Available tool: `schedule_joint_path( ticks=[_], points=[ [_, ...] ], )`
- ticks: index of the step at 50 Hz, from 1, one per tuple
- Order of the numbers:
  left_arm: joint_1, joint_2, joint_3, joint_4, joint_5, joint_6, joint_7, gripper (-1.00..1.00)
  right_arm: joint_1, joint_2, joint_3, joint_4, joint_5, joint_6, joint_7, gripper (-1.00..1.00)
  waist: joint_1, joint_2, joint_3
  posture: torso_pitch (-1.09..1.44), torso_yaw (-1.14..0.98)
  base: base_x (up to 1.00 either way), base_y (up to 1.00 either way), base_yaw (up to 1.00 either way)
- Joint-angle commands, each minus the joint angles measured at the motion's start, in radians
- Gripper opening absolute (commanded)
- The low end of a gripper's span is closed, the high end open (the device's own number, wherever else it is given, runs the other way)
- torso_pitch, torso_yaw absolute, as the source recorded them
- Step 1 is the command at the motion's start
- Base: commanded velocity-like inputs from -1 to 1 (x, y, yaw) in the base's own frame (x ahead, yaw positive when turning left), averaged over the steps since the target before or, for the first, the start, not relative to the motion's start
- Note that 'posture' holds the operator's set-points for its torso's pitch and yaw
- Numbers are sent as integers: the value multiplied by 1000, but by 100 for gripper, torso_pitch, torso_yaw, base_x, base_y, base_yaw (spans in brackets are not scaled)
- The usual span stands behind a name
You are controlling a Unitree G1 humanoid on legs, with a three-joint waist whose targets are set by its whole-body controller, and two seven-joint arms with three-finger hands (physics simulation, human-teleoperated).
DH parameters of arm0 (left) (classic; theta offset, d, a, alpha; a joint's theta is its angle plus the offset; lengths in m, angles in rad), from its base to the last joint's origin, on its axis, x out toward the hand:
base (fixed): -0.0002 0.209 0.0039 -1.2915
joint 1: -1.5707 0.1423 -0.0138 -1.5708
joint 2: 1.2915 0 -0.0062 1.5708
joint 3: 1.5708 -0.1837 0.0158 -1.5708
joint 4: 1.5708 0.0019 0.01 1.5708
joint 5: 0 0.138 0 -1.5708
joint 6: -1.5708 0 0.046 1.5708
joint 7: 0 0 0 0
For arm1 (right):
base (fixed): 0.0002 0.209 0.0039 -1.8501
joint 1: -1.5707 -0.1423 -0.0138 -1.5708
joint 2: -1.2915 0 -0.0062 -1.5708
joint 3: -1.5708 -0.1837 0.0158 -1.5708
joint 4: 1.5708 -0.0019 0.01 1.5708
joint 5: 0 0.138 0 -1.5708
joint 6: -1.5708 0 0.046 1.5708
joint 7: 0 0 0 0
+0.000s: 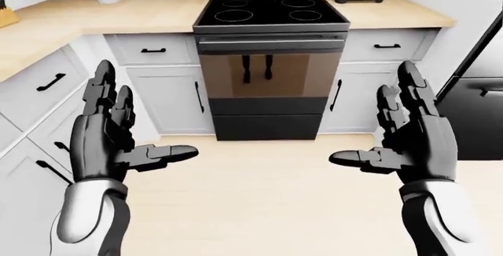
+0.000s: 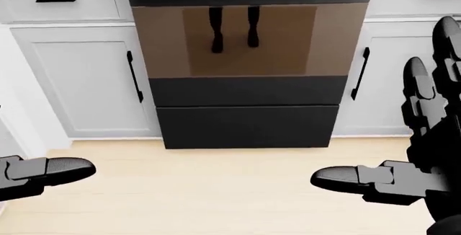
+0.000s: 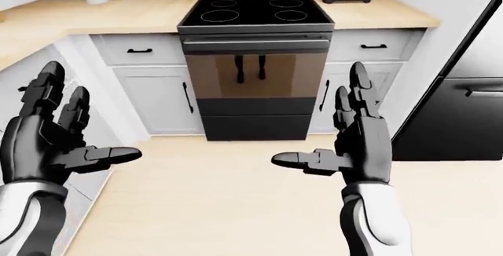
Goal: Navigate to the stove.
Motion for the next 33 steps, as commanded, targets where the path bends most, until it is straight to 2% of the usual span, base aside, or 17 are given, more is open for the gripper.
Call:
schedule_joint_path(
  ticks=[1,2,3,8,12,14,15,16,17,20,24,27,28,29,30,31,33],
  points=[
    [-14,4,7,-31,1,-15,4,100,-11,-8,0,-28,4,-23,3,100,11,2,-9,0,0,39,0,0],
    [-14,5,6,-28,2,-18,4,100,-12,-8,0,-26,3,-24,3,100,2,18,0,0,0,41,0,0],
    [-14,5,6,-19,3,-27,2,100,-11,-8,0,-25,3,-26,3,100,11,15,1,0,0,40,0,0],
    [-13,5,8,-27,1,-19,4,100,-14,-9,-2,-34,6,-16,1,100,25,-18,-6,0,0,40,0,0],
    [-17,6,7,-36,-1,-7,6,100,-19,-11,-8,-37,11,-9,-1,100,38,-65,-13,0,0,41,0,0],
    [-18,6,5,-35,0,-8,6,100,-20,-11,-9,-35,13,-9,-1,100,38,-114,-29,0,0,40,0,0],
    [-21,7,6,-37,-2,-2,7,100,-22,-12,-9,-35,14,-7,-1,100,35,-112,-39,0,0,40,0,0],
    [-21,7,4,-34,0,-5,7,100,-23,-13,-11,-34,15,-7,-1,100,23,-103,-14,0,0,40,0,0],
    [-21,7,2,-32,2,-7,7,100,-23,-13,-11,-32,16,-8,-1,100,26,-115,0,0,0,41,0,0],
    [-24,7,-1,-31,4,-7,7,100,-30,-16,-14,-37,21,3,-4,100,10,-99,-11,0,0,40,0,0],
    [-24,7,0,-35,3,-3,7,100,-28,-17,-12,-32,20,-5,-5,100,-2,-66,0,0,0,40,0,0],
    [-22,6,1,-28,5,-12,6,100,-28,-17,-12,-39,23,2,-7,100,-11,-20,-12,0,0,40,0,0],
    [-22,6,1,-28,5,-11,6,100,-26,-17,-12,-35,22,-3,-6,100,-12,9,-24,0,0,39,0,0],
    [-16,4,-3,-27,8,-18,4,100,-23,-16,-10,-32,21,-9,-5,100,-9,18,-43,0,0,40,0,0],
    [-16,4,-4,-22,10,-23,4,100,-23,-16,-7,-34,20,-7,-6,100,5,6,-18,0,0,40,0,0],
    [-18,5,0,-28,7,-16,4,100,-25,-15,-6,-39,21,-2,-8,100,-4,20,-2,0,0,40,0,0],
    [-17,4,2,-30,5,-14,3,100,-21,-14,-5,-35,20,-9,-6,100,13,10,-13,0,0,40,0,0]
  ],
)
